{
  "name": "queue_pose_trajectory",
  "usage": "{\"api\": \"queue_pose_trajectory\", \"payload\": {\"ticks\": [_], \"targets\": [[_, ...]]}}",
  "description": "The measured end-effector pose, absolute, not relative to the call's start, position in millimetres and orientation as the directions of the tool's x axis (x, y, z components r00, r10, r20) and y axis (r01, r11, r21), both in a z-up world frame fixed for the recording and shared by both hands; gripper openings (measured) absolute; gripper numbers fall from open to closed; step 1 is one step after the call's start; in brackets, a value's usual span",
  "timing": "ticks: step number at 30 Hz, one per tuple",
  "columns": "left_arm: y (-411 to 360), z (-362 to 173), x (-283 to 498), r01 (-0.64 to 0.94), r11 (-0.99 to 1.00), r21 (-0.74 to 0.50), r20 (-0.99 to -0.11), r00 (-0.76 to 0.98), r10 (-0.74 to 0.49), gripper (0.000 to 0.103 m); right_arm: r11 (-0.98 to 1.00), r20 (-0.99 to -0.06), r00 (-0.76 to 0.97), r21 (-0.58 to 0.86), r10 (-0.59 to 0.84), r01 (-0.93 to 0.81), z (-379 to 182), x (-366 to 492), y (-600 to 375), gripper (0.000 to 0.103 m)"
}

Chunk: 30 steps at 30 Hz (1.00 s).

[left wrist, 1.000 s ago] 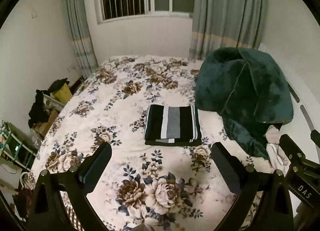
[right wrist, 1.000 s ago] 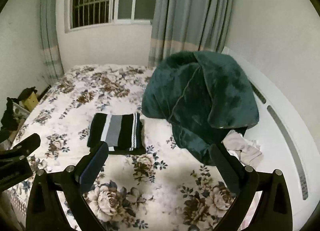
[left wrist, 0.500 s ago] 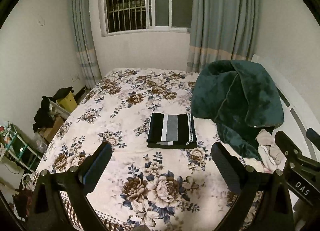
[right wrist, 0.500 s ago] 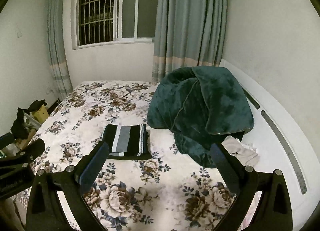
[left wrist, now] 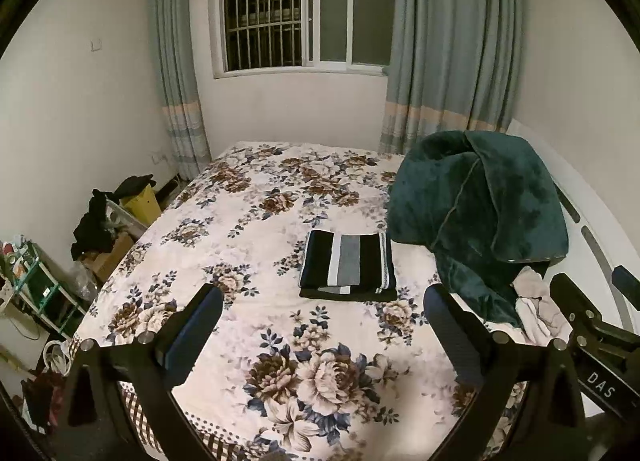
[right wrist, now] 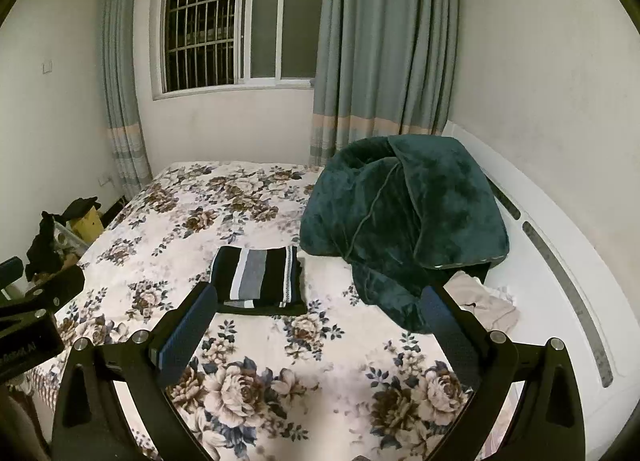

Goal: Fold small clothes

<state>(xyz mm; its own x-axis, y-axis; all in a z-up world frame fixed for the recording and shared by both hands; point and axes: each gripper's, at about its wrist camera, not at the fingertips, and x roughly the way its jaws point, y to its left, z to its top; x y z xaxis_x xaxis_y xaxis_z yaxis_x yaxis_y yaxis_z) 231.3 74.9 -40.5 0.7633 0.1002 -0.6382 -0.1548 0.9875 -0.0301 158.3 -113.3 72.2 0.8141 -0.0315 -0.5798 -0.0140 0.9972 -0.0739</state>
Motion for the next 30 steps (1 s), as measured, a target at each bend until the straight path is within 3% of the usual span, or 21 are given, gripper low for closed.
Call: {"api": "queue_pose_trajectory", "payload": {"ticks": [30], "targets": [[66.8, -25.3, 230.6, -0.158, 0.987, -0.007, -0.624, 0.772, 0.119, 0.103, 0.998, -0.575, 0.818, -0.057, -0.013, -0.023, 84.4, 156.8, -107.0, 0.103]]}}
